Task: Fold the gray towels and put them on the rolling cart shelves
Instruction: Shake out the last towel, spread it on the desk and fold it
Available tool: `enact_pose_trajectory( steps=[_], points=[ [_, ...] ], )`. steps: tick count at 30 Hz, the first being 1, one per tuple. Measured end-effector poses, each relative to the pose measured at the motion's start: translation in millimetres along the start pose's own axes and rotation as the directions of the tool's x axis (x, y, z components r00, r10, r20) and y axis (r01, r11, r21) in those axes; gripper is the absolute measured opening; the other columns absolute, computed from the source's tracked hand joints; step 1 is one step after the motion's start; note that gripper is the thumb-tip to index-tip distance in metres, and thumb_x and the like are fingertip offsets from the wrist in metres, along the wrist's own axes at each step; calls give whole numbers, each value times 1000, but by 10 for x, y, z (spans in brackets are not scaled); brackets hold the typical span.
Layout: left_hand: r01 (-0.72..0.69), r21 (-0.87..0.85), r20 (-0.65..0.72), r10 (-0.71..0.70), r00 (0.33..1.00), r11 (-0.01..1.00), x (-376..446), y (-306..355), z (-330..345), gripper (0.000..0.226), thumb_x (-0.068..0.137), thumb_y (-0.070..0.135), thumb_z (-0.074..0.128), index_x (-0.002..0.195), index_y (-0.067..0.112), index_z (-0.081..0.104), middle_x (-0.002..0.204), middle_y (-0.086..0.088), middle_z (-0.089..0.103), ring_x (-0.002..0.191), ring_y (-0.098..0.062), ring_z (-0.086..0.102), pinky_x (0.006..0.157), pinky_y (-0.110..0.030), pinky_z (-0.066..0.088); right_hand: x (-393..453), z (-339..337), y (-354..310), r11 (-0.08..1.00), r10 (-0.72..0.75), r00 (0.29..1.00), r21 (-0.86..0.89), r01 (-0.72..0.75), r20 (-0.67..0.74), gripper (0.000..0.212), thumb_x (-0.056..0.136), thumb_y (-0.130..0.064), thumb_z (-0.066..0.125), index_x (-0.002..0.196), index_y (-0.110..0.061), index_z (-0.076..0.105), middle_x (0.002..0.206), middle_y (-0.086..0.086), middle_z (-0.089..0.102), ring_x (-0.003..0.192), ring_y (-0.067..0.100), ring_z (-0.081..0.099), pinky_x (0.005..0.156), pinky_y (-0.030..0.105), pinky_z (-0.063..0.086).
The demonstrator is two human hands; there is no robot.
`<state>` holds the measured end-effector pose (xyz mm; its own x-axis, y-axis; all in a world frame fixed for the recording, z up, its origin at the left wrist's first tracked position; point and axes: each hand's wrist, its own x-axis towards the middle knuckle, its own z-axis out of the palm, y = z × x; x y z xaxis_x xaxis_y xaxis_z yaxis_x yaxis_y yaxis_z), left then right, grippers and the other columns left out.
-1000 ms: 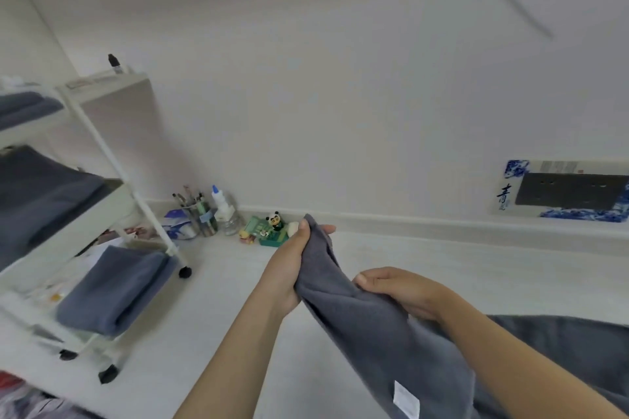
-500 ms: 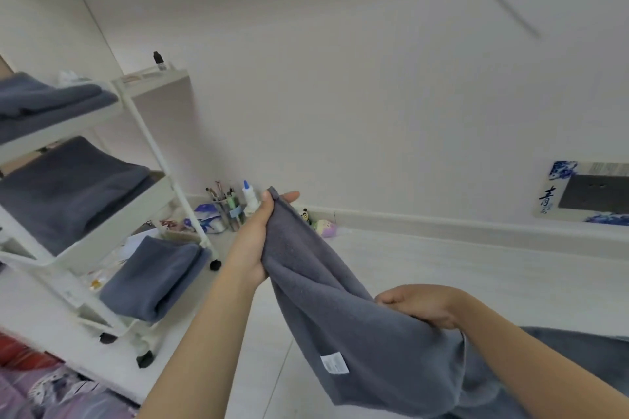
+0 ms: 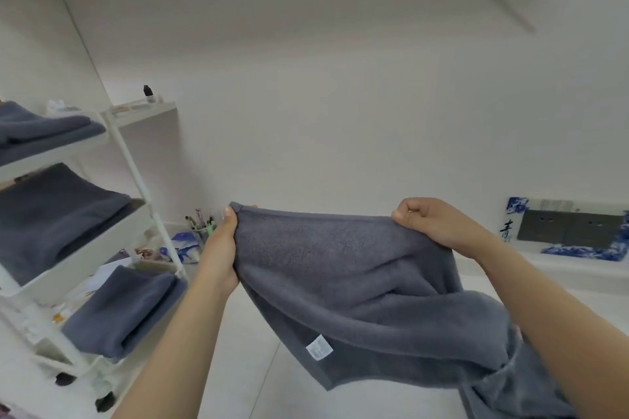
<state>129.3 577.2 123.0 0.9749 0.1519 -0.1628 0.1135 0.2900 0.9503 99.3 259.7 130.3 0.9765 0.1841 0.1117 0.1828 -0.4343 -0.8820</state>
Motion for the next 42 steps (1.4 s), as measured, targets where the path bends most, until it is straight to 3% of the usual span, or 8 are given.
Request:
enact_pose_trajectory(
  steps=[4, 8, 12, 16, 22, 32, 35, 42],
  points=[
    [-73, 13, -4, 73, 997, 997, -31, 102, 179, 46, 94, 53, 42, 105, 15, 65, 103, -5, 70, 96, -20, 66, 78, -34, 53, -58, -346, -306, 928, 106, 986, -370, -50, 131, 42, 72, -52, 73, 67, -12, 63, 55, -13, 56, 53, 1, 50, 57, 20, 36],
    [-158, 68, -46, 161, 986, 985, -49, 197, 242, 46, 95, 52, 41, 110, 14, 64, 107, -5, 68, 100, -21, 64, 88, -38, 52, -206, -486, -339, 873, 264, 931, -473, -118, 253, 42, 72, -55, 71, 62, -15, 65, 62, -11, 64, 60, 5, 59, 63, 19, 42],
    [-274, 183, -99, 295, 950, 944, -132, 268, 282, 40, 97, 49, 40, 110, 16, 59, 95, 4, 62, 96, -18, 57, 86, -34, 45, -378, -601, -246, 967, 135, 945, -246, -61, 297, 54, 64, -76, 62, 68, -22, 67, 75, -8, 66, 77, 9, 62, 82, 29, 50],
    [-375, 277, -136, 423, 896, 884, -158, 369, 214, 47, 97, 48, 40, 121, 12, 59, 115, -3, 59, 108, -21, 52, 96, -36, 41, -581, -591, -341, 998, -20, 915, 68, -8, 403, 51, 57, -77, 65, 64, -27, 69, 66, -12, 65, 63, 2, 60, 62, 12, 45],
    [-361, 305, -131, 414, 901, 881, -90, 418, 84, 46, 96, 49, 42, 121, 15, 60, 113, -2, 58, 107, -21, 53, 95, -35, 42, -481, -548, -282, 973, -54, 930, 227, -32, 363, 55, 59, -68, 72, 66, -14, 66, 65, -1, 63, 60, 11, 58, 58, 18, 47],
    [-37, 589, -99, 118, 988, 807, 1135, -878, -55, 45, 100, 37, 41, 124, 3, 58, 131, -18, 56, 121, -29, 50, 101, -36, 38, 476, 53, 1113, 835, 355, 935, -444, -325, -18, 29, 89, -35, 61, 66, -18, 54, 64, -7, 48, 65, 9, 47, 56, 18, 31],
    [-4, 700, -82, 87, 993, 714, 1421, -1366, -51, 43, 100, 34, 40, 132, 7, 52, 133, -17, 55, 123, -32, 49, 101, -36, 36, 645, 349, 1676, 788, 361, 908, -452, -419, -213, 8, 85, -30, 65, 93, -26, 65, 93, -4, 62, 97, 19, 57, 83, 27, 43],
    [-147, 918, 134, 61, 989, 370, 1219, -2453, -152, 39, 99, 31, 39, 136, 22, 48, 144, -3, 44, 135, -22, 36, 112, -40, 28, 327, 1202, 2386, 749, 420, 908, -562, -350, -6, 22, 87, -41, 61, 106, -34, 66, 123, -6, 61, 120, 18, 48, 104, 33, 36]
  ],
)
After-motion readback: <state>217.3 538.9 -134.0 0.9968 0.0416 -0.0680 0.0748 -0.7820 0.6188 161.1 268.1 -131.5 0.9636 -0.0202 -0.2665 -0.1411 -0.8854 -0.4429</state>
